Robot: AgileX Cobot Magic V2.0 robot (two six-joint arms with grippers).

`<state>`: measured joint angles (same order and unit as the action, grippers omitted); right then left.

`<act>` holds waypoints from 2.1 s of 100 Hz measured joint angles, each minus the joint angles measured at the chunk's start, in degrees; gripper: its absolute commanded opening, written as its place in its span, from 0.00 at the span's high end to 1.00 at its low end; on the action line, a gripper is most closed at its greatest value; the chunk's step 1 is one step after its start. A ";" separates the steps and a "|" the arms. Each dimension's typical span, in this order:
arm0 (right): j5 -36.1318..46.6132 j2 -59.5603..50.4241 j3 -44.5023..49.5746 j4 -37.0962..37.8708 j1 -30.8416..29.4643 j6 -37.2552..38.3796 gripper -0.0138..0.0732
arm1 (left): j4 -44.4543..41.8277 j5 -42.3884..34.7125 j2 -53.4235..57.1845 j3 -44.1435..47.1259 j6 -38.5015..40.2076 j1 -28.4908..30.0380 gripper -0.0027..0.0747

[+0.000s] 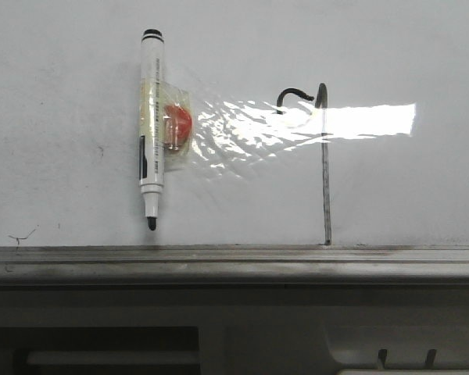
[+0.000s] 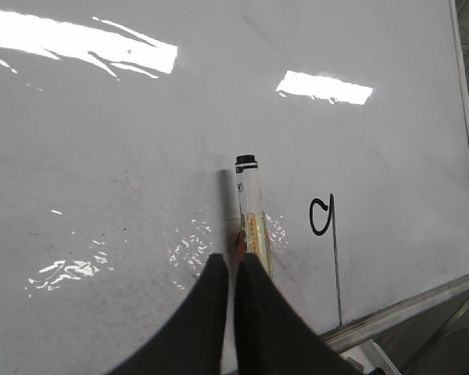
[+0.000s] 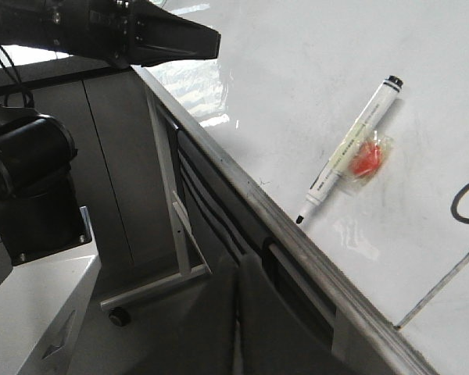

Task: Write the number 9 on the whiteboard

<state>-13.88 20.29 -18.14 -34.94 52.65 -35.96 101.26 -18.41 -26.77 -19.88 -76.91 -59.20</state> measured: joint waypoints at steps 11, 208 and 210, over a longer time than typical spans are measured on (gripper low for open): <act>0.00 0.00 0.00 0.02 0.00 0.00 0.92 | -3.29 -2.02 0.43 1.02 0.00 0.00 0.99; -0.02 -0.22 0.62 0.12 -0.24 0.00 0.92 | -97.07 37.44 27.03 19.82 78.84 47.69 0.99; 0.10 -0.29 0.98 0.12 -0.40 0.00 0.92 | -97.07 37.44 27.03 19.82 78.84 47.69 0.99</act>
<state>-13.78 20.01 -17.16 -34.82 52.24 -35.96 4.19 19.03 0.26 -0.06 1.94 -11.51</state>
